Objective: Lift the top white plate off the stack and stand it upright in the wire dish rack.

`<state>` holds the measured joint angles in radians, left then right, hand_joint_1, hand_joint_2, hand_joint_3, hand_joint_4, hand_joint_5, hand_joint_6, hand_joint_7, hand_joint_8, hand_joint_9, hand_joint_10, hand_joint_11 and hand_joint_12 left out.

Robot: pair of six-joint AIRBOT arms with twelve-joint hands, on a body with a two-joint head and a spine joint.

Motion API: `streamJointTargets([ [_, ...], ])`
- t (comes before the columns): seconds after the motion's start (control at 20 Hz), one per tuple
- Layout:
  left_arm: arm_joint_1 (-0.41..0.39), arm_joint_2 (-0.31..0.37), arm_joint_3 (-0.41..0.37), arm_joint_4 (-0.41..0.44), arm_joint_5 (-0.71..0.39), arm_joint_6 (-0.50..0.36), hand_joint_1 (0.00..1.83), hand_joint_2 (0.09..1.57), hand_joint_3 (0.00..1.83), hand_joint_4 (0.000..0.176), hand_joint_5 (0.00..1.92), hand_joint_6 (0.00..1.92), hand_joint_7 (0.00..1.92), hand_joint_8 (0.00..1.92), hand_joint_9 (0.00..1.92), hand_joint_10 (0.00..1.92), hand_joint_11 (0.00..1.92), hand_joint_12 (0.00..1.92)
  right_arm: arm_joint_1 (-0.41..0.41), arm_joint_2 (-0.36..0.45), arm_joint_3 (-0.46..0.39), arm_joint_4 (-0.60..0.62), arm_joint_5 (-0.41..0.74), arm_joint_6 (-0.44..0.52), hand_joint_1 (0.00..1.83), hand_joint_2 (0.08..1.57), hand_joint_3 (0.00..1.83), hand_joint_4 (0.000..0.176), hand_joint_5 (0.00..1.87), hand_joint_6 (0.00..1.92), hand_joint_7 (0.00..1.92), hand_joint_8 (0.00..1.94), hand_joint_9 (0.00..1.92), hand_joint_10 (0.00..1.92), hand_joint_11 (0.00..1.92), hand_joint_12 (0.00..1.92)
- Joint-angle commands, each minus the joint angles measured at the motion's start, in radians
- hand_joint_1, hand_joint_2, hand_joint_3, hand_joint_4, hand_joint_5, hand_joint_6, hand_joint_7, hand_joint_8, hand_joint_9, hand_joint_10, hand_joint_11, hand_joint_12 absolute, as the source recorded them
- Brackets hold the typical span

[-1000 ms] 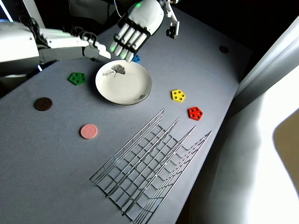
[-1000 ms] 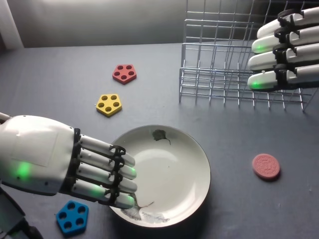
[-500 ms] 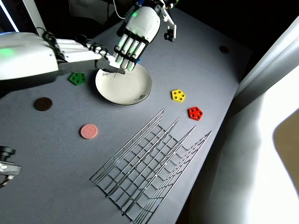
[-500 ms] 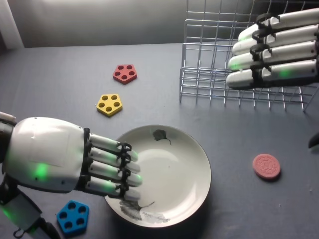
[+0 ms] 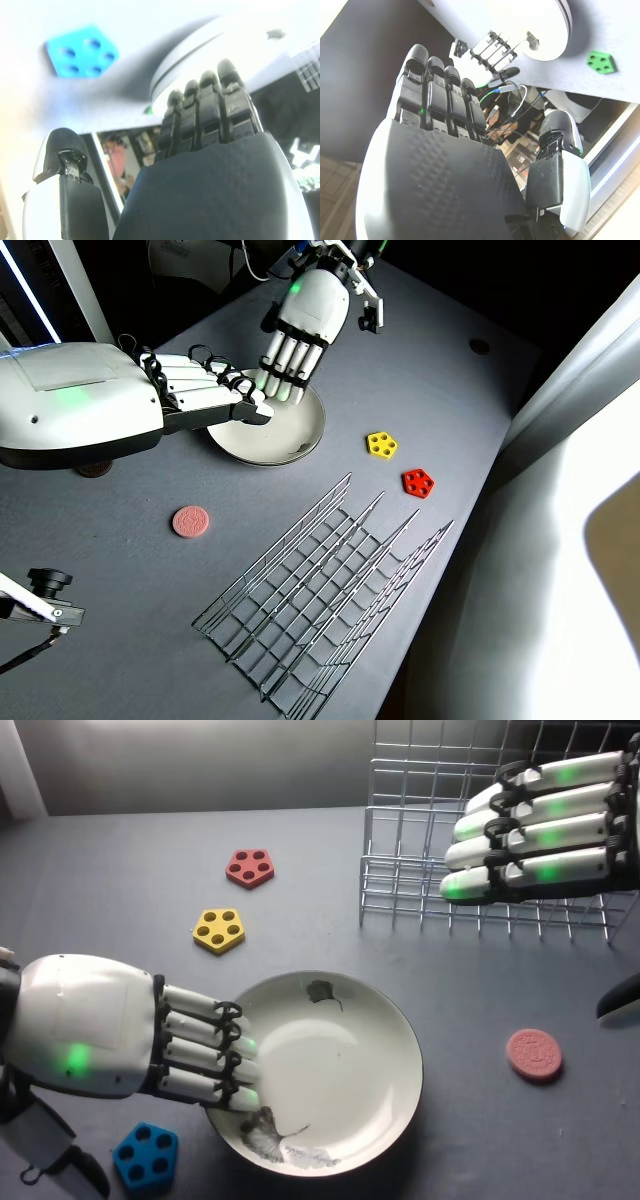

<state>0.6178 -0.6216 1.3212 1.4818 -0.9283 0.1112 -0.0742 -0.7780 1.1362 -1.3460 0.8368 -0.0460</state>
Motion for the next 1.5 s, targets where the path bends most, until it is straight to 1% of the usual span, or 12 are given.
streamJointTargets([
  [0.0,-0.013,-0.007,-0.002,-0.046,-0.051,0.004,0.28,1.02,0.0,0.0,0.1,0.0,0.09,0.0,0.1,0.0,0.0,0.38,0.0,0.004,0.005,0.08,0.05,-0.006,0.32,1.07,0.0,0.0,0.11,0.0,0.12,0.0,0.13,0.0,0.02,0.4],
  [0.1,-0.004,-0.009,0.004,-0.041,-0.048,0.016,0.27,1.02,0.0,0.0,0.1,0.0,0.09,0.0,0.1,0.0,0.0,0.4,-0.004,-0.009,0.01,0.082,0.05,-0.008,0.33,1.07,0.0,0.0,0.1,0.0,0.12,0.0,0.12,0.0,0.01,0.4],
  [0.25,0.006,-0.013,0.011,-0.038,-0.043,0.021,0.27,1.01,0.0,0.0,0.09,0.0,0.1,0.0,0.1,0.0,0.0,0.34,-0.008,-0.02,0.015,0.09,0.035,-0.007,0.3,1.09,0.0,0.0,0.11,0.0,0.11,0.0,0.1,0.0,0.0,0.34],
  [0.55,0.027,-0.025,0.022,-0.038,-0.03,0.03,0.24,1.02,0.0,0.0,0.09,0.0,0.09,0.0,0.08,0.0,0.0,0.31,-0.018,-0.025,0.012,0.096,0.055,-0.027,0.3,1.08,0.0,0.0,0.12,0.01,0.12,0.0,0.12,0.0,0.02,0.37],
  [0.65,0.03,-0.026,0.023,-0.039,-0.03,0.03,0.25,1.02,0.0,0.0,0.08,0.0,0.08,0.0,0.08,0.0,0.0,0.29,-0.026,-0.025,0.014,0.093,0.064,-0.027,0.31,1.08,0.0,0.0,0.13,0.0,0.13,0.0,0.14,0.0,0.0,0.46],
  [0.7,0.03,-0.026,0.022,-0.04,-0.03,0.03,0.27,1.02,0.0,0.0,0.07,0.0,0.08,0.0,0.08,0.0,0.0,0.3,-0.028,-0.025,0.018,0.091,0.064,-0.027,0.32,1.07,0.0,0.0,0.12,0.0,0.13,0.0,0.14,0.0,0.0,0.43],
  [0.8,0.032,-0.029,0.022,-0.052,-0.031,0.03,0.27,1.02,0.0,0.0,0.08,0.0,0.09,0.0,0.09,0.0,0.0,0.32,-0.034,-0.029,0.027,0.091,0.064,-0.027,0.3,1.08,0.0,0.0,0.12,0.0,0.12,0.0,0.14,0.0,0.0,0.43],
  [0.95,0.037,-0.036,0.018,-0.079,-0.02,0.029,0.22,1.03,0.0,0.0,0.07,0.0,0.07,0.0,0.07,0.0,0.0,0.31,-0.045,-0.034,0.032,0.085,0.064,-0.035,0.37,1.05,0.0,0.0,0.12,0.0,0.13,0.0,0.14,0.0,0.0,0.43],
  [1.0,0.038,-0.038,0.014,-0.092,-0.019,0.029,0.23,1.04,0.01,0.0,0.07,0.0,0.07,0.0,0.07,0.0,0.0,0.32,-0.051,-0.041,0.036,0.077,0.064,-0.038,0.33,1.06,0.0,0.0,0.12,0.0,0.13,0.0,0.14,0.0,0.01,0.44],
  [1.15,0.036,-0.048,0.004,-0.144,-0.008,0.03,0.23,1.03,0.0,0.0,0.08,0.0,0.08,0.0,0.08,0.0,0.0,0.34,-0.067,-0.071,0.063,0.077,0.064,-0.04,0.35,1.05,0.0,0.0,0.13,0.0,0.14,0.0,0.14,0.0,0.0,0.46],
  [1.3,0.033,-0.069,-0.003,-0.187,0.019,0.03,0.31,1.05,0.0,0.0,0.05,0.0,0.06,0.0,0.04,0.0,0.0,0.15,-0.073,-0.089,0.079,0.085,0.063,-0.04,0.37,1.06,0.0,0.0,0.07,0.0,0.08,0.0,0.09,0.0,0.0,0.32],
  [1.45,0.025,-0.099,-0.001,-0.2,0.05,0.03,0.31,1.05,0.0,0.0,0.05,0.0,0.06,0.0,0.05,0.0,0.01,0.14,-0.073,-0.098,0.082,0.088,0.063,-0.04,0.44,1.05,0.0,0.0,0.09,0.01,0.11,0.01,0.11,0.01,0.01,0.33],
])
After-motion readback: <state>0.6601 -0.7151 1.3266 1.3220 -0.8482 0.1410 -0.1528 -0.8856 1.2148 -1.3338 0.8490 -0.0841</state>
